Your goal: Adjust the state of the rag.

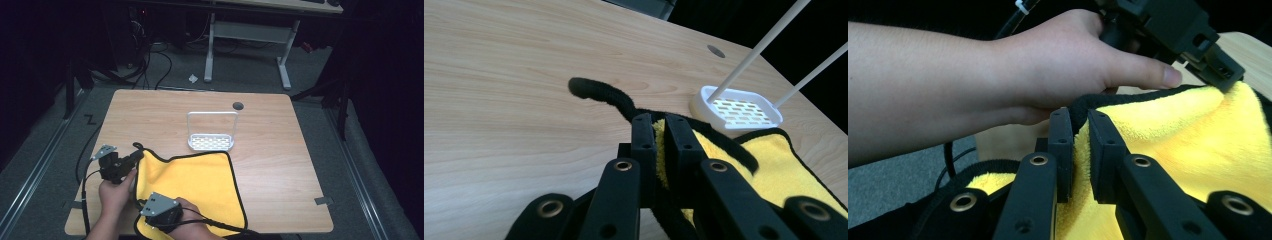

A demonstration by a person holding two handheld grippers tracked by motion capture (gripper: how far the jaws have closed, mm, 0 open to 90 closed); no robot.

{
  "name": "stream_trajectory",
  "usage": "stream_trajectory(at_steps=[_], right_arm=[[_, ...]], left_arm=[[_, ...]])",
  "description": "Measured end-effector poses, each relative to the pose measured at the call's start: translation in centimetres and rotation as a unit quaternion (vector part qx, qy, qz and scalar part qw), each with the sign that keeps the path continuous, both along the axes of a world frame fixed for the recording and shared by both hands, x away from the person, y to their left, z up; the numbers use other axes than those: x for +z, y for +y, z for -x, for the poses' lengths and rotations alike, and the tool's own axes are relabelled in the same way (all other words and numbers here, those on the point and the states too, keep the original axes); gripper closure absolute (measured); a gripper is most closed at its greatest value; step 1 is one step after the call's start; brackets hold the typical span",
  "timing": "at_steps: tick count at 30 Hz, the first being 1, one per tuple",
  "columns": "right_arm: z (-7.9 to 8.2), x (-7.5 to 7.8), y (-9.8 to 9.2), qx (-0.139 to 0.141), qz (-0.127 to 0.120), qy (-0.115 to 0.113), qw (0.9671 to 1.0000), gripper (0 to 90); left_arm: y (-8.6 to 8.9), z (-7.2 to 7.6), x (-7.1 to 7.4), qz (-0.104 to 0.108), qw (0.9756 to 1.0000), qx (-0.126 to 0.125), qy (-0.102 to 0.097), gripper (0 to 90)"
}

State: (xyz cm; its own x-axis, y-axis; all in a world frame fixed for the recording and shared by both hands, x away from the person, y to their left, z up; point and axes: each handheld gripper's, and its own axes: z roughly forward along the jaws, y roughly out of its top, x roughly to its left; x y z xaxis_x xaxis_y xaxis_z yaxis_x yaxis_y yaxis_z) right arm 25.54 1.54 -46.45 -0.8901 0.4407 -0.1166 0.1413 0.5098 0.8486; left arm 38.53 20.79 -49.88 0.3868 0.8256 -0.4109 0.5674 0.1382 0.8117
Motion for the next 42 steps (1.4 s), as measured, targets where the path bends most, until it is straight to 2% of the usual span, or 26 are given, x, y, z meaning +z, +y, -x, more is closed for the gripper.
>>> stream_trajectory(at_steps=[9,12,16,18,21,23,29,31,34,37,41,42], right_arm=[[-0.2,0.0,-5.6,-0.055,-0.014,0.001,0.9984,82.5],[-0.2,-0.2,-7.5,-0.070,-0.020,0.003,0.9973,82.5],[-0.2,-0.9,-9.9,-0.086,-0.019,0.005,0.9961,82.5],[-0.2,-1.5,-10.9,-0.092,-0.016,0.003,0.9956,82.5],[-0.2,-2.2,-12.4,-0.106,-0.011,0.010,0.9942,82.4],[-0.3,-2.5,-13.2,-0.114,-0.007,0.014,0.9934,82.4],[-0.2,-2.3,-15.3,-0.133,-0.008,0.015,0.9909,82.3],[-0.2,-2.2,-15.9,-0.138,-0.012,0.021,0.9902,82.3],[-0.1,-2.5,-16.8,-0.143,-0.004,0.026,0.9894,82.1],[0.1,-2.9,-17.4,-0.148,0.002,0.030,0.9886,82.0],[0.2,-3.0,-18.7,-0.161,0.003,0.031,0.9865,82.0],[0.2,-3.0,-18.9,-0.162,0.001,0.033,0.9862,82.0]], left_arm=[[-5.5,-0.9,0.2,-0.020,0.9997,-0.012,-0.013,83.9],[-7.2,-1.1,0.3,-0.022,0.9994,-0.023,-0.011,83.9],[-9.3,-1.4,0.4,-0.026,0.9991,-0.032,-0.012,83.7],[-10.2,-1.7,0.3,-0.035,0.9988,-0.034,-0.006,83.6],[-11.4,-2.0,0.2,-0.034,0.9988,-0.035,-0.003,83.6],[-12.2,-2.1,0.1,-0.047,0.9982,-0.037,-0.002,83.6],[-14.1,-2.2,0.0,-0.069,0.9963,-0.050,-0.001,83.4],[-14.7,-2.2,-0.2,-0.074,0.9958,-0.055,0.000,83.4],[-15.3,-2.0,-0.3,-0.077,0.9954,-0.057,0.000,83.4],[-15.7,-1.5,0.0,-0.081,0.9955,-0.047,-0.017,83.3],[-15.9,-0.8,1.1,-0.066,0.9960,-0.039,-0.047,83.3],[-16.1,-0.5,1.6,-0.065,0.9955,-0.036,-0.059,83.3]])
